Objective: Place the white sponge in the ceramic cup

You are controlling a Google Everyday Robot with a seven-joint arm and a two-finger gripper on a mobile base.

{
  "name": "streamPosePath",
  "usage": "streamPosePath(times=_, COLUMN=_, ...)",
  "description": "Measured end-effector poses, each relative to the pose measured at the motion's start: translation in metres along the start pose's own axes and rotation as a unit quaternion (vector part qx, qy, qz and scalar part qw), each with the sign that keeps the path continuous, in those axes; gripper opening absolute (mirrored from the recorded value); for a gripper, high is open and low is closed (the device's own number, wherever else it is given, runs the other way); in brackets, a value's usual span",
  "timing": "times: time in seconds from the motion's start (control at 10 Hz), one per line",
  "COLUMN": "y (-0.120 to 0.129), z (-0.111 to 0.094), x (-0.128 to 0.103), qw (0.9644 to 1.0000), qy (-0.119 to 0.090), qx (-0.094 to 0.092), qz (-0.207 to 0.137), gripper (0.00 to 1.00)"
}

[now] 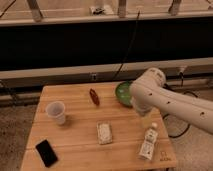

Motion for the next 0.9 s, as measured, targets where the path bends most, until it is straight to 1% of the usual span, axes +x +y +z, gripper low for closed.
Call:
streamPosePath(times=0.2, y=0.002, z=0.003, x=-0.005, qw=0.9999, qy=0.001, qx=-0.001, qz=-0.016, gripper=0.80)
streamPosePath(times=0.3, y=0.001, z=0.004, x=-0.015, qw=0.9994, qy=0.000, qx=-0.002, qz=-0.033, gripper=0.80)
streamPosePath(times=0.4, y=-0.002, z=0.006, x=-0.027, qw=0.9987, qy=-0.002, qx=-0.001, qz=-0.052, gripper=0.80)
streamPosePath(times=0.5, y=-0.002, z=0.007, x=-0.033, qw=0.9978, qy=-0.002, qx=-0.001, qz=-0.066, gripper=0.80)
streamPosePath(times=0.8, y=-0.001, z=0.013, x=-0.043, qw=0.9948, qy=-0.003, qx=-0.001, qz=-0.101, gripper=0.80)
streamPosePath(times=0.9, y=-0.002, z=0.015, x=-0.048, qw=0.9932, qy=-0.005, qx=0.000, qz=-0.116, gripper=0.80)
